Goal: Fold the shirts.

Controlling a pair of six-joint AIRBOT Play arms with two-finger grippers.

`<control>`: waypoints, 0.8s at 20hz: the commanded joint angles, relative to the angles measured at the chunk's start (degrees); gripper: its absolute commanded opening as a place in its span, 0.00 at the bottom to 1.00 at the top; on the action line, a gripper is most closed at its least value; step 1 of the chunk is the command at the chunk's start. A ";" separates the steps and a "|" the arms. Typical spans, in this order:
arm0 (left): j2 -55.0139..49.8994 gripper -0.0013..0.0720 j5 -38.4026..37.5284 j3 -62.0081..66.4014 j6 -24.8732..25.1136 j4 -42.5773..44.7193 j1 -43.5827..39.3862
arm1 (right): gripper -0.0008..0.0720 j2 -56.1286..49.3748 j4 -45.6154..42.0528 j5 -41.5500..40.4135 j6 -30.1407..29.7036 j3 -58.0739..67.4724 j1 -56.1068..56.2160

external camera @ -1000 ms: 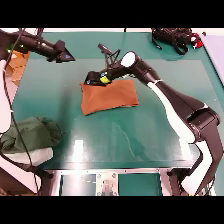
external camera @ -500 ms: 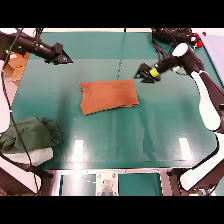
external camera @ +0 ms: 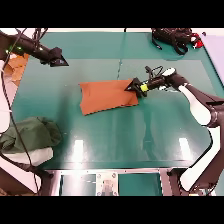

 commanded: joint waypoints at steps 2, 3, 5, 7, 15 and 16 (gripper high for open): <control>0.02 0.06 0.04 0.00 0.07 8.79 0.02 | 0.04 -0.76 6.58 1.01 -1.90 5.49 0.61; 0.02 0.06 -0.04 0.00 0.04 8.74 0.02 | 0.03 0.09 6.45 2.19 -1.57 7.15 -0.50; 0.02 0.06 -0.26 0.00 0.07 8.74 0.02 | 0.03 4.02 5.09 2.36 -1.51 7.96 -4.28; 0.02 0.06 -0.28 0.00 0.04 8.74 0.02 | 0.03 9.35 -1.92 3.06 1.62 7.89 -9.86; 0.02 0.06 -0.31 0.00 0.02 8.72 0.02 | 0.03 30.42 -17.88 3.54 6.14 -8.96 -46.71; 0.02 0.06 -0.24 0.00 0.02 8.66 0.02 | 0.03 32.48 -18.29 2.80 5.70 -12.17 -52.04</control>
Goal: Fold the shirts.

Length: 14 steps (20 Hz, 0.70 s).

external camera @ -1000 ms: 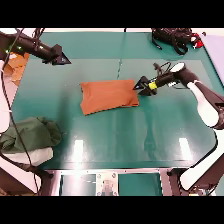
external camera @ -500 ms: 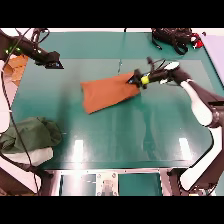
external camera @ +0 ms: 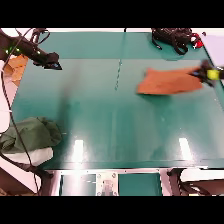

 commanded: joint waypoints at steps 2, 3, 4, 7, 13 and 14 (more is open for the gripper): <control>0.04 0.06 0.15 0.00 -0.04 -0.09 0.00 | 0.03 10.21 -3.98 -2.67 -1.77 -14.10 -24.48; 0.04 0.06 0.15 0.00 -0.07 -0.09 0.00 | 0.03 11.87 -4.20 -3.69 -2.75 -17.53 -29.35; 0.04 0.06 0.13 0.00 -0.09 -0.15 0.02 | 0.03 13.62 -4.26 -5.31 -2.84 -21.49 -34.40; 0.04 0.06 0.13 0.00 -0.22 -0.46 0.00 | 0.03 18.34 -4.22 -10.88 -5.35 -33.05 -46.64; 0.04 0.06 0.07 0.00 -0.26 -0.48 0.00 | 0.03 19.93 -4.26 -20.33 -5.86 -47.60 -53.22; 0.04 0.06 -0.02 0.00 -0.46 -0.48 0.02 | 0.04 19.91 -4.26 -20.92 -5.86 -48.78 -52.87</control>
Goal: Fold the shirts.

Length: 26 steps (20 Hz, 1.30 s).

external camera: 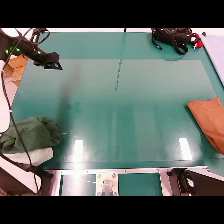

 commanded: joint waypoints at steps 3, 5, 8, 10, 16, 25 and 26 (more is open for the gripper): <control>0.02 0.06 -0.28 0.00 -0.26 -0.42 0.02 | 0.56 0.68 -2.45 1.20 -0.33 -3.23 -1.38; 0.04 0.06 -1.09 0.00 -0.24 -0.46 0.02 | 0.55 0.68 -13.60 11.10 7.89 3.54 -1.38; 0.79 0.06 -2.12 0.04 -0.22 -0.42 0.02 | 0.41 0.85 -29.11 28.46 21.53 17.57 -0.44; 2.58 0.06 -2.19 0.00 -0.26 -0.42 0.02 | 0.28 2.58 -26.10 29.66 21.73 22.82 4.09; 9.68 0.05 -7.06 -6.29 -2.16 -0.44 -0.17 | 0.03 4.42 -11.93 22.67 13.84 25.22 35.19; 39.30 0.05 4.83 -55.49 -1.77 0.02 -2.78 | 0.03 8.20 -11.93 16.46 14.82 12.09 79.47; 41.48 0.05 5.64 -58.42 -1.79 0.02 -2.78 | 0.03 8.17 -11.93 15.45 14.82 11.76 82.38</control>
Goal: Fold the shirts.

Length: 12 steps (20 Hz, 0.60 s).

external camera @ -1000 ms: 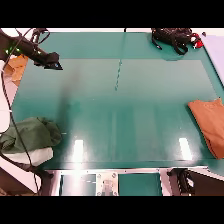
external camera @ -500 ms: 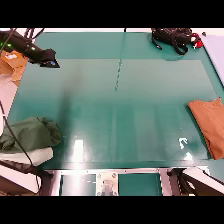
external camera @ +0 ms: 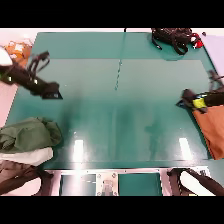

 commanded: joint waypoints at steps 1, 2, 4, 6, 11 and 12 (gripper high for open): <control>9.66 0.05 4.46 -14.14 -0.02 0.50 -0.26 | 0.03 0.87 0.33 -4.76 0.72 -3.13 13.07; 10.34 0.06 4.44 -14.84 -0.02 1.14 -0.26 | 0.04 0.87 0.31 -6.40 0.70 -3.08 15.21; 10.45 0.06 4.72 -14.82 -0.04 1.92 -0.26 | 0.04 0.87 0.33 -7.56 0.72 -3.08 17.35; 10.43 0.06 5.92 -14.84 -0.11 1.77 -0.26 | 0.03 0.87 0.79 -6.73 0.70 -3.13 18.21; 10.45 0.06 5.86 -14.84 -0.24 1.73 -0.26 | 0.03 0.87 0.79 -6.71 0.70 -3.13 18.21; 10.43 0.06 5.81 -14.84 -0.24 1.75 -0.26 | 0.03 0.87 0.79 -6.71 0.70 -3.13 18.21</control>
